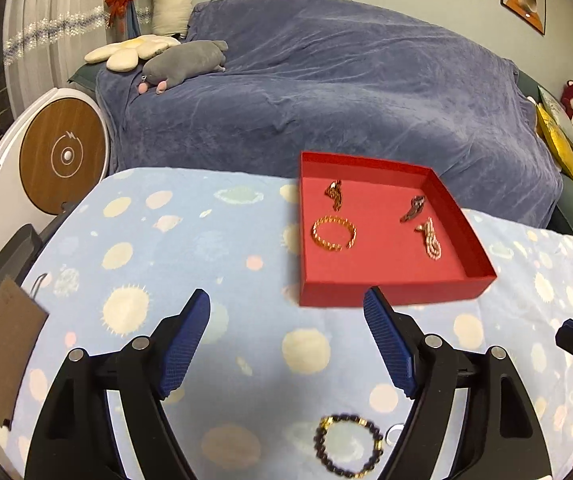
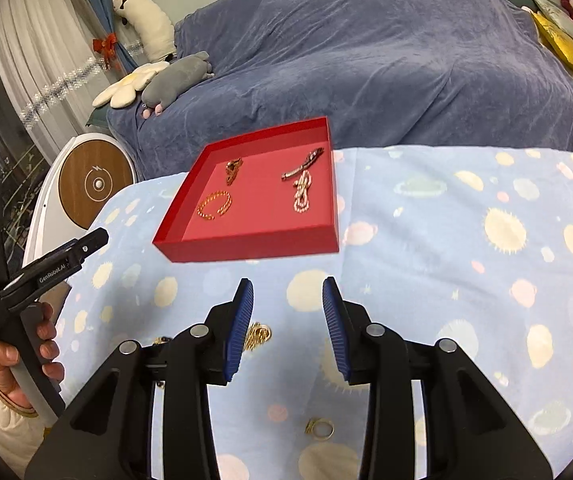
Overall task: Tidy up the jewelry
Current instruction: 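Grasp the black bead bracelet with the left tool while the right tool grasps the gold ring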
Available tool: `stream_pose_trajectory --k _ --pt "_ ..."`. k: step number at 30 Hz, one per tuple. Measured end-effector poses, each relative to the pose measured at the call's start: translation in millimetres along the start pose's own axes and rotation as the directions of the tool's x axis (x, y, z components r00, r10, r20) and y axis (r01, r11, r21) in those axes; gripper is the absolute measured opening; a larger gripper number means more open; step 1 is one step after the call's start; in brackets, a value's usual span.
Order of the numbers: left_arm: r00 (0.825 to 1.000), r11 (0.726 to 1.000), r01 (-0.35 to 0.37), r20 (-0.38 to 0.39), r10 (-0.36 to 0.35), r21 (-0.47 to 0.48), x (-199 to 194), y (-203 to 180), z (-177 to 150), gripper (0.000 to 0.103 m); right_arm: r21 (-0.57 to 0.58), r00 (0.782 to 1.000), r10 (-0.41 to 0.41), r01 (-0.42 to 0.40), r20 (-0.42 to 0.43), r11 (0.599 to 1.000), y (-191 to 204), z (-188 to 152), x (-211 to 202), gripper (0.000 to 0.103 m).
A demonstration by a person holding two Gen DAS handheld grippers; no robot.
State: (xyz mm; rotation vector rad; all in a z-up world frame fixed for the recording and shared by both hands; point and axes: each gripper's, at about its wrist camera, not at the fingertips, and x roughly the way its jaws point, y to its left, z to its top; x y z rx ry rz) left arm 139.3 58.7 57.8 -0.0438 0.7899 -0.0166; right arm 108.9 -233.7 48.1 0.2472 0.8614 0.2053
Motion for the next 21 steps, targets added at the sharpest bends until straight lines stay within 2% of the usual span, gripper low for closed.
stream_pose_trajectory --k 5,9,17,21 --pt "0.996 1.0 -0.006 -0.086 0.006 -0.009 3.8 4.9 -50.2 0.076 -0.012 0.999 -0.013 0.012 -0.035 1.0 6.3 -34.3 3.2 0.035" --pt "0.989 0.999 -0.007 -0.145 0.012 0.037 17.5 1.7 -82.0 0.076 -0.072 0.997 -0.034 0.029 -0.07 0.997 18.7 -50.6 17.0 0.035" --pt "0.984 0.994 0.032 -0.179 -0.013 0.102 30.3 -10.2 -104.4 0.074 -0.114 0.992 -0.033 0.019 -0.125 0.993 26.7 -64.0 38.0 0.035" --pt "0.978 0.994 0.051 -0.205 -0.03 0.097 38.2 -11.7 -108.5 0.061 -0.108 0.99 -0.028 0.013 -0.135 0.994 25.2 -64.8 39.5 0.035"
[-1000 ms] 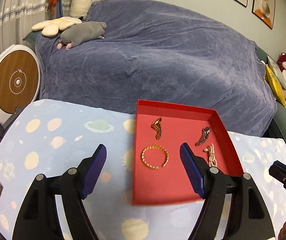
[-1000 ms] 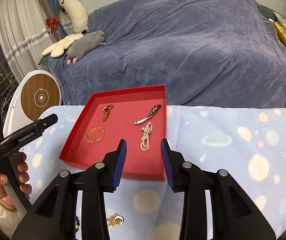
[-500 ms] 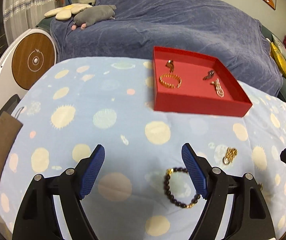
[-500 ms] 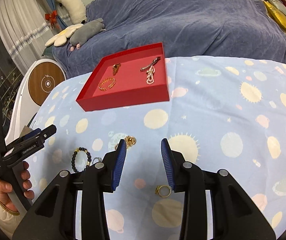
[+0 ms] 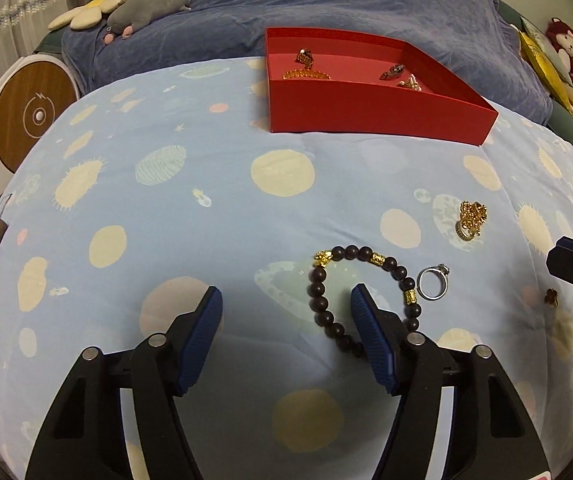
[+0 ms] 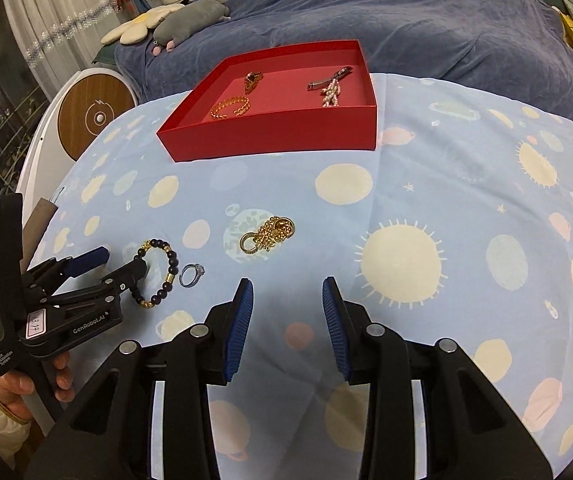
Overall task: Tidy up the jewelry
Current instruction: 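Grasp the black bead bracelet with the left tool while the right tool grasps the gold ring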
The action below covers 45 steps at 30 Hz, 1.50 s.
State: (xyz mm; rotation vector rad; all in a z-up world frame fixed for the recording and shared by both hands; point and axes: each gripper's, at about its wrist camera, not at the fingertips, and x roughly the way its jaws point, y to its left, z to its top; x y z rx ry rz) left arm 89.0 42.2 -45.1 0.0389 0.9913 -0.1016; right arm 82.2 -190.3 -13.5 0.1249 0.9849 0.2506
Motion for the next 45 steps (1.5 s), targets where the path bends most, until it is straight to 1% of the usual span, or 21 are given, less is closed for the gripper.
stream_pose_trajectory --k 2,6,8,9,10,11,14,15,17,19,23,27,31,34,36,37,45 --pt "1.0 1.0 0.0 0.012 0.0 0.006 -0.4 -2.2 -0.7 0.058 -0.004 1.0 0.002 -0.002 -0.005 1.0 0.3 -0.8 0.5 0.035" --pt "0.999 0.999 -0.015 0.038 0.013 0.035 -0.3 -9.4 -2.3 0.045 -0.007 1.0 -0.003 0.003 -0.018 1.0 -2.0 -2.3 1.4 0.035" --pt "0.999 0.999 -0.011 0.05 0.009 0.046 -0.7 -13.2 -1.9 0.035 -0.006 1.0 -0.006 0.006 -0.022 1.0 -5.2 -4.4 -0.3 0.035" --pt "0.999 0.999 -0.007 0.053 0.004 0.052 -1.0 -14.8 -1.7 0.024 -0.005 1.0 -0.012 0.012 -0.023 1.0 -7.8 -6.4 -2.0 0.035" --pt "0.999 0.998 -0.001 0.054 -0.002 0.058 -1.3 -16.0 -1.0 0.008 -0.005 0.999 -0.016 0.016 -0.028 1.0 -11.0 -9.2 -3.2 0.035" --pt "0.999 0.998 0.014 0.049 -0.017 0.058 -1.6 -15.7 0.0 0.005 -0.004 0.999 -0.017 0.017 -0.038 1.0 -14.5 -12.8 -4.5 0.035" --pt "0.996 0.996 0.084 0.022 -0.084 0.025 -3.9 -11.2 2.8 0.005 -0.002 0.998 -0.03 0.03 -0.055 1.0 -24.9 -25.5 -8.5 0.035" --pt "0.995 0.995 0.095 0.024 -0.096 0.02 -6.7 -10.6 3.5 0.005 -0.002 0.998 -0.037 0.037 -0.059 0.999 -28.3 -29.5 -10.0 0.035" --pt "0.994 0.994 0.102 0.04 -0.103 0.026 -14.2 -12.2 4.2 0.005 0.007 0.997 -0.051 0.051 -0.057 0.999 -34.9 -36.9 -14.6 0.035" --pt "0.992 0.993 0.11 0.057 -0.112 0.029 -22.2 -13.1 6.0 0.005 0.021 0.997 -0.048 0.05 -0.052 0.999 -40.5 -41.4 -17.5 0.035" --pt "0.987 0.991 0.134 0.084 -0.135 0.021 -35.0 -14.6 11.0 0.005 0.011 0.997 -0.057 0.057 -0.052 0.998 -40.0 -41.9 -12.2 0.035" --pt "0.984 0.99 0.143 0.106 -0.144 0.017 -43.2 -16.5 16.0 0.005 -0.007 0.997 -0.059 0.059 -0.051 0.998 -35.8 -38.4 -4.4 0.035" --pt "0.982 0.988 0.153 0.106 -0.154 0.014 -44.2 -17.0 18.9 0.005 -0.005 0.996 -0.056 0.055 -0.063 0.998 -34.8 -36.5 4.2 0.035" --pt "0.982 0.988 0.156 0.102 -0.156 0.014 -43.5 -17.6 19.7 0.005 -0.029 0.996 -0.072 0.071 -0.052 0.997 -30.3 -36.4 6.4 0.035" --pt "0.983 0.988 0.156 0.1 -0.156 0.014 -43.0 -17.4 20.1 0.005 -0.04 0.996 -0.079 0.077 -0.047 0.996 -28.1 -36.5 7.4 0.03" --pt "0.983 0.988 0.157 0.099 -0.157 0.013 -43.0 -17.6 20.4 0.005 -0.049 0.995 -0.086 0.084 -0.045 0.995 -26.8 -36.6 7.9 0.024" --pt "0.983 0.988 0.156 0.097 -0.157 0.011 -41.9 -17.7 21.0 0.005 -0.054 0.996 -0.08 0.078 -0.03 0.995 -24.1 -33.8 5.1 0.022"
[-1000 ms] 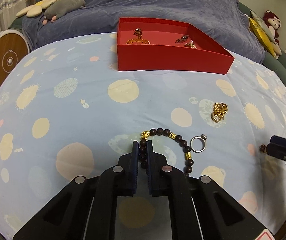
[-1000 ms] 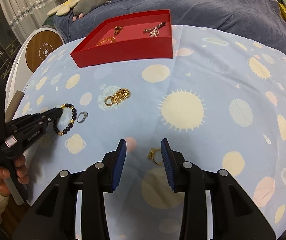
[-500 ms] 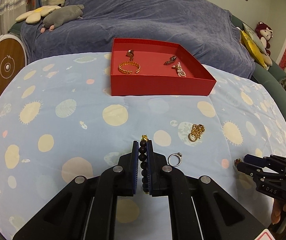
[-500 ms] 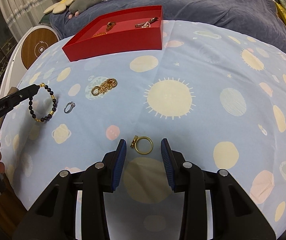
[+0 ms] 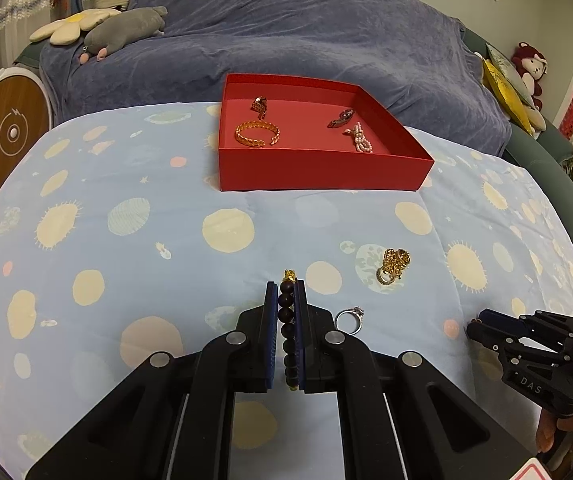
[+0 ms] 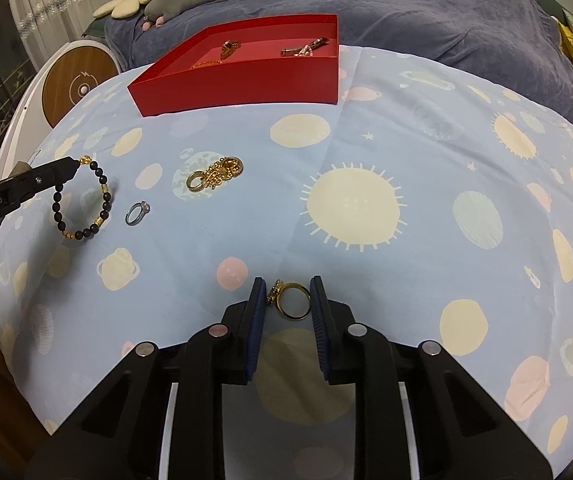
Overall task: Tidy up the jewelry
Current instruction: 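Grasp the black bead bracelet with the left tool while the right tool grasps the gold ring, then carry bracelet and gold ring into the red box and open both tools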
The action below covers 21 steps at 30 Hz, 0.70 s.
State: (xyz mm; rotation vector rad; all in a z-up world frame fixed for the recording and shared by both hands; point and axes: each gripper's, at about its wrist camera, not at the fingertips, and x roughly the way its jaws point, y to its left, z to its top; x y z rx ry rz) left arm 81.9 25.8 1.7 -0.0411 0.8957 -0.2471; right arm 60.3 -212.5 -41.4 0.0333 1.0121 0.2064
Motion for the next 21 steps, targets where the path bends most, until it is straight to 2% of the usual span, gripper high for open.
stream_pose_trajectory --k 4,12,17,21 --pt "1.0 1.0 0.008 0.016 -0.007 -0.009 -3.2 -1.2 6.8 0.005 0.004 1.0 0.012 -0.012 0.028 1.0 3.7 8.3 -7.1 0.022" --pt "0.995 0.999 0.021 0.096 -0.017 -0.042 -24.0 2.3 37.4 0.005 0.008 0.993 0.027 -0.028 0.112 1.0 9.4 38.7 -26.2 0.022" --pt "0.99 0.999 0.005 0.144 0.001 -0.042 -29.5 1.7 71.2 0.005 0.018 0.984 0.053 -0.057 0.172 0.998 11.6 82.2 -34.1 0.022" --pt "0.988 1.0 0.005 0.156 -0.002 -0.023 -15.8 1.7 105.8 0.005 0.04 0.976 0.08 -0.089 0.201 0.995 7.3 127.1 -27.6 0.022"
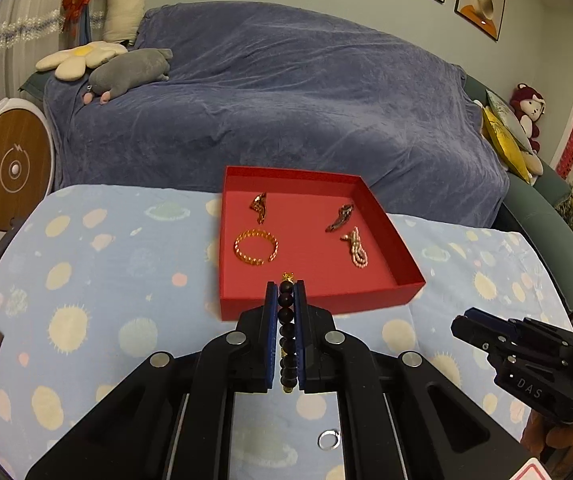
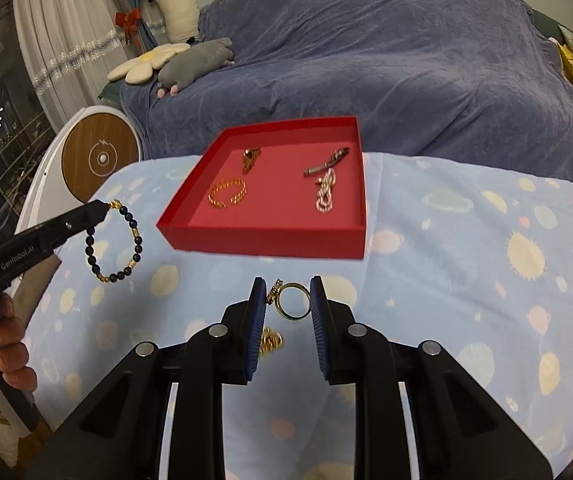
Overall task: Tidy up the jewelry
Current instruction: 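Carry bracelet and gold ring into the red box and open both tools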
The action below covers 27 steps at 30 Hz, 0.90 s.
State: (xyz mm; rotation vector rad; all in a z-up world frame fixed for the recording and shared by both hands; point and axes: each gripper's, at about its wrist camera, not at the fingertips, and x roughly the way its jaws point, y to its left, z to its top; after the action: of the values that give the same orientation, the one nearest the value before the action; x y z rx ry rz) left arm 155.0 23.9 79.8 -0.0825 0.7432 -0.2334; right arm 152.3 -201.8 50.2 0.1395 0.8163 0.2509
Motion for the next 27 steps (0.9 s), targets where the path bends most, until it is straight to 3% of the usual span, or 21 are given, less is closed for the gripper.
stream_pose_trajectory --k 6,13,19,27 --pt "0.999 0.997 -0.046 -0.005 0.046 0.06 55.3 -1.4 28.5 0.005 0.027 1.0 -0.016 0.016 0.01 1.0 -4.7 44.8 54.0 0.022" --pt "0.995 0.996 -0.063 -0.067 0.067 0.056 109.8 17.3 31.6 0.005 0.023 0.999 -0.035 0.036 -0.04 0.999 -9.4 48.2 110.7 0.022" --pt "0.993 0.997 -0.048 -0.105 0.054 0.056 132.6 15.8 26.3 0.006 0.015 0.997 -0.044 0.045 -0.066 0.999 -14.4 41.7 122.8 0.022" --pt "0.989 0.994 -0.093 -0.106 0.099 0.053 135.3 17.5 21.1 0.01 0.006 0.995 -0.059 0.06 -0.085 0.998 -18.5 30.7 125.4 0.022"
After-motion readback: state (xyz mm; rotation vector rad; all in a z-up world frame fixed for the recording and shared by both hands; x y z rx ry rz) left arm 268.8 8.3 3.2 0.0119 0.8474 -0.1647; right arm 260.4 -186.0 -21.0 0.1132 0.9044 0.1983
